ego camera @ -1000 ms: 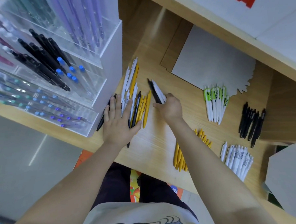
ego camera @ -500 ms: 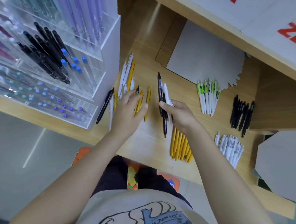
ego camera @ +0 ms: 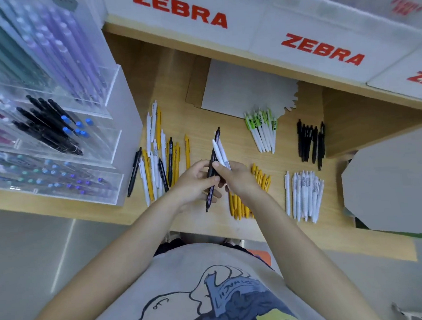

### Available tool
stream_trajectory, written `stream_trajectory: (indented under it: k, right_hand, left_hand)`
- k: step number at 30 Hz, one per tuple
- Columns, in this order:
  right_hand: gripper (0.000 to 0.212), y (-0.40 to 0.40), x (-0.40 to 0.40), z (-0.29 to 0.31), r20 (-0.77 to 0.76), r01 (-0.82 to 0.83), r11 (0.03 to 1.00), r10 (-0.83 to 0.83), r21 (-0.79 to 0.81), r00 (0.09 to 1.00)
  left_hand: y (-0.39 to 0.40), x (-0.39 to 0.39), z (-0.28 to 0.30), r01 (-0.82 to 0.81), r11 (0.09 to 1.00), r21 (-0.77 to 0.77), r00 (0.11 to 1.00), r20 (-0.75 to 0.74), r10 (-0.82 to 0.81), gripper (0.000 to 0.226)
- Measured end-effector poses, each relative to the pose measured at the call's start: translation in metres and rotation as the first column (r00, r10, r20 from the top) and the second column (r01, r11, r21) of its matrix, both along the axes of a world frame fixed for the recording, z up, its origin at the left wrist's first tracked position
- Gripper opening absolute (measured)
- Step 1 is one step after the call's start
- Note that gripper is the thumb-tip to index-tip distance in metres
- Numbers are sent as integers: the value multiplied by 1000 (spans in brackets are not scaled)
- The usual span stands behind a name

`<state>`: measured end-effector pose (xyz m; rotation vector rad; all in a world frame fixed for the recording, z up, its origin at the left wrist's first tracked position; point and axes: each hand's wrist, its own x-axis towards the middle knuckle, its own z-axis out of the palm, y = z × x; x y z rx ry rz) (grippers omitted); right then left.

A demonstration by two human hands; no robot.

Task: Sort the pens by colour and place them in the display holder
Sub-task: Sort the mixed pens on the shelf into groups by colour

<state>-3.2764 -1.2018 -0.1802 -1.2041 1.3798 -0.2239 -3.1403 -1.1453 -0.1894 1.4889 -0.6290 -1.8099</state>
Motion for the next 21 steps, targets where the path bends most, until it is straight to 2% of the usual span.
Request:
stream_trajectory:
  k: [4, 8, 10, 12, 14, 16, 18, 21]
  right_hand:
    - [33, 0, -13, 5, 25, 55, 998, -54, -34, 998]
    - [30, 0, -42, 13, 61, 64, 998, -65, 10, 996]
    - [24, 1, -58, 15, 89, 59, 996, -65, 71, 994]
    - [18, 3, -70, 19, 119, 74, 992, -86, 101, 989]
    - [21, 5, -81, 23, 149, 97, 991, -110, 94, 983]
    - [27, 5, -94, 25, 146, 72, 995, -81, 66, 986]
    - [24, 4, -107, 30, 116, -36, 998, 31, 47, 993]
    - [20, -2, -119, 36, 81, -223, 971, 216, 83, 973]
  left_hand:
    - [-4, -1, 3, -66, 994, 84, 998, -19, 68, 18]
    - [-9, 0, 4, -176, 977, 119, 980, -68, 185, 9]
    - [-14, 1, 4, -158, 981, 111, 985, -54, 165, 11]
    - [-20, -1, 3, -76, 995, 62, 997, -13, 77, 14]
    - [-29, -5, 5, -6, 1000, 6, 998, 63, 5, 23]
    - [-37, -12, 9, 38, 998, -48, 975, 223, -27, 29]
    - [-45, -19, 14, 102, 989, -104, 909, 415, -50, 29]
    - [-55, -30, 21, 262, 947, -187, 852, 506, -136, 17]
